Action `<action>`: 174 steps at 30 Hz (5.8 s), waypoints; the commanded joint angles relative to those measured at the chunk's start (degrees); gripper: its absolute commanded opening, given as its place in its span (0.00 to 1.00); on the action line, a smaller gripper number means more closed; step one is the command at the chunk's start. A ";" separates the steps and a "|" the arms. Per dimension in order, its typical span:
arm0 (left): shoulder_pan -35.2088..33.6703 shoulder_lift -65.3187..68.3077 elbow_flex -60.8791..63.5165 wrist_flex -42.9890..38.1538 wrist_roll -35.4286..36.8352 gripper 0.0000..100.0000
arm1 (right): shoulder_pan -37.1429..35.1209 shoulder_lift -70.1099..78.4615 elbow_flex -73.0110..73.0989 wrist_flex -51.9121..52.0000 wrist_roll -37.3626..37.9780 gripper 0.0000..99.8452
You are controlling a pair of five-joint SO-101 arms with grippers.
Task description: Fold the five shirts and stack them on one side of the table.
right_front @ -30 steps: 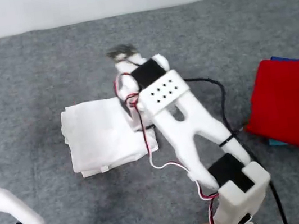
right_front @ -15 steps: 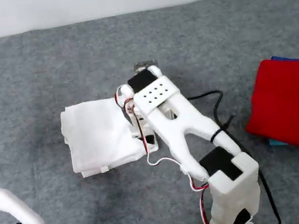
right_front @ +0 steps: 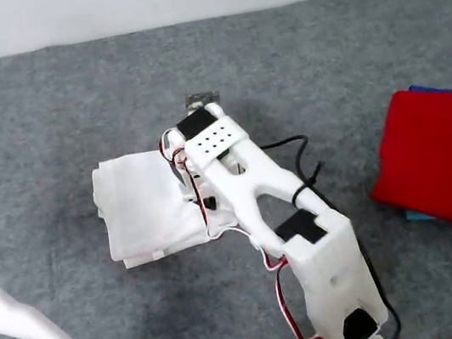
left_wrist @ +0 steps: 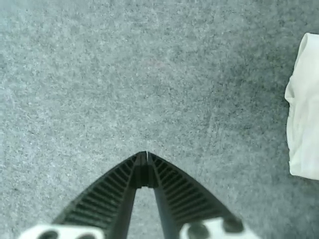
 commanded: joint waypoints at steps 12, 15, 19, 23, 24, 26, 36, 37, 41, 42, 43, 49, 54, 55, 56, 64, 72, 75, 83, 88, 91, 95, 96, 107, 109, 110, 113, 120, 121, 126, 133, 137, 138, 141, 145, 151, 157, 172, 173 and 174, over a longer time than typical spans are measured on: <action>0.53 -2.29 0.40 -2.11 -0.62 0.02 | -9.10 5.32 -3.87 -0.13 -0.62 0.24; 0.53 -2.29 0.48 -2.55 -0.62 0.02 | -9.36 6.29 -3.87 -0.04 -0.62 0.23; 0.53 -2.37 0.48 -2.55 -0.62 0.02 | -9.36 8.13 -3.87 0.04 -0.18 0.09; 0.44 -2.64 0.48 -2.55 -0.62 0.02 | -8.40 8.48 -4.04 1.71 2.64 0.02; 0.44 -2.64 0.48 -2.55 -0.62 0.02 | -7.60 8.22 -4.04 2.51 2.73 0.01; 0.44 -2.64 0.48 -2.55 -0.62 0.02 | -5.05 8.04 -4.13 3.91 3.08 0.01; 0.44 -2.73 0.48 -2.20 -0.62 0.02 | 15.16 7.78 -7.21 6.29 25.05 0.01; 0.44 -2.73 0.48 -2.11 -0.62 0.02 | 16.75 7.78 -8.35 6.64 28.22 0.01; 0.44 -2.73 0.48 -2.11 -0.62 0.02 | 21.05 8.13 -13.36 6.64 42.29 0.01; 0.44 -2.73 0.40 -2.11 -0.62 0.02 | 21.93 8.22 -14.42 6.37 45.63 0.01; 0.44 -2.73 0.40 -2.11 -0.62 0.02 | 22.64 8.31 -15.56 5.93 49.14 0.01; 0.35 -2.81 0.31 -2.02 -0.62 0.02 | 27.38 8.40 -17.93 -3.30 66.90 0.01; 0.35 -2.81 0.13 -2.02 -0.62 0.02 | 29.85 8.40 -18.02 -14.29 76.84 0.01; 0.44 -2.81 0.13 -2.02 -0.62 0.02 | 30.02 8.40 -17.93 -15.78 78.42 0.01; 0.44 -2.81 0.13 -2.02 -0.62 0.02 | 30.02 8.40 -17.93 -17.01 80.00 0.01; 0.44 -2.81 0.04 -0.62 -2.55 0.02 | 29.14 9.36 -17.93 -24.22 88.79 0.01; 0.53 -2.81 0.04 -0.44 -3.34 0.02 | 28.88 7.25 -19.87 -22.20 75.87 0.21; 0.53 -2.81 0.04 -0.44 -3.34 0.02 | 28.62 5.23 -20.48 -22.20 66.90 0.22; 0.70 -2.81 0.13 -0.44 -2.99 0.02 | 28.00 -0.57 -20.48 -12.44 44.13 0.22; 3.60 -2.81 0.22 0.53 -2.90 0.02 | 27.82 -2.42 -20.48 -3.03 35.96 0.22; 5.27 -2.81 0.31 1.32 -0.70 0.02 | 27.21 -2.95 -20.40 1.19 27.16 0.22; 5.27 -2.81 0.40 1.23 1.05 0.02 | 26.51 -3.38 -20.40 6.37 20.48 0.22; 5.27 -2.81 0.40 1.23 1.05 0.02 | 25.98 -3.12 -20.40 7.52 18.46 0.22; 5.19 -2.73 0.48 1.23 1.05 0.02 | 22.81 1.54 -20.13 8.04 7.03 0.22; 5.19 -2.73 0.48 1.14 0.97 0.02 | 21.93 3.91 -20.13 6.64 7.03 0.22; 5.27 -2.64 0.48 0.97 0.97 0.02 | 21.76 4.97 -20.13 5.67 6.86 0.22; 5.27 -2.64 2.07 -1.32 0.97 0.02 | 20.79 7.87 -20.13 2.86 5.27 0.22; 5.10 -2.73 9.10 -7.56 0.62 0.02 | 17.98 13.05 -20.13 1.89 5.01 0.22; 5.10 -2.73 9.45 -7.82 0.62 0.02 | 17.98 13.93 -20.13 1.80 5.01 0.22; 5.10 -2.73 9.45 -7.82 0.62 0.02 | 19.30 18.07 -20.22 1.71 5.27 0.22; 5.19 -2.73 9.45 -7.82 0.53 0.02 | 20.35 14.90 -20.40 5.23 5.45 0.22; 5.19 -2.73 9.45 -7.74 0.53 0.02 | 20.09 10.59 -20.40 6.64 5.45 0.22; 5.19 -2.73 9.45 -7.74 0.53 0.02 | 20.35 9.80 -20.40 6.90 5.45 0.22; 5.10 -2.73 9.45 -7.74 0.62 0.02 | 21.14 8.22 -20.40 8.92 5.71 0.22; 5.19 -2.73 9.45 -7.65 0.62 0.02 | 21.58 7.69 -20.40 10.77 7.21 0.22; 5.10 -2.73 9.45 -7.65 0.62 0.02 | 23.25 11.12 -20.04 8.31 7.38 0.22; 5.10 -2.73 9.45 -7.65 0.53 0.02 | 23.34 17.10 -20.04 3.74 7.38 0.22; 5.10 -2.73 9.45 -7.74 0.53 0.02 | 17.71 19.91 -20.22 -3.82 7.12 0.22; 5.01 -2.73 9.45 -7.65 0.53 0.02 | 17.71 19.91 -20.22 -3.82 7.12 0.22; 5.01 -2.73 9.45 -7.65 0.53 0.02 | 17.71 19.91 -20.22 -3.56 7.12 0.22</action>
